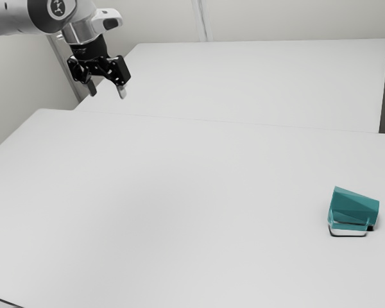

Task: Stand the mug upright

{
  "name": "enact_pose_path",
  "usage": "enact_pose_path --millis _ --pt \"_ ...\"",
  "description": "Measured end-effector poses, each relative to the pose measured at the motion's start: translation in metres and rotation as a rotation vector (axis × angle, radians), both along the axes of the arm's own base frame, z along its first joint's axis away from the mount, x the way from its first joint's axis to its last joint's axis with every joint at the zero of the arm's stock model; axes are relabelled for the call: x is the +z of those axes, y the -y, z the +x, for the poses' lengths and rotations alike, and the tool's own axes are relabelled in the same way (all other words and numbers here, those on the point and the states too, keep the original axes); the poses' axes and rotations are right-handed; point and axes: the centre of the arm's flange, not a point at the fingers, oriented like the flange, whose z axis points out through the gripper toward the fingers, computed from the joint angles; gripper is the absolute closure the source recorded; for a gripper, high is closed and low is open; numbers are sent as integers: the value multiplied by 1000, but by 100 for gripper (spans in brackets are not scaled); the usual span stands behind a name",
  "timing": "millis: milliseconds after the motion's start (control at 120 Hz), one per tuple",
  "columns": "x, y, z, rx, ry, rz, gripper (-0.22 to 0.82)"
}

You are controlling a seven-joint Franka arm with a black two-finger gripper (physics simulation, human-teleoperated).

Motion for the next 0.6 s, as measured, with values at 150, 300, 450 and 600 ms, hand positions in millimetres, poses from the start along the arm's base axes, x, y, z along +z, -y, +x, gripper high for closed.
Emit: enact_pose_path --millis 150,300,450,600 --pt "-1 6 1 -11 -1 -1 2" --pt "-4 18 4 -26 6 -35 2" --pt "-8 33 10 -43 33 -109 2" --pt "-30 53 17 -65 53 -225 2"
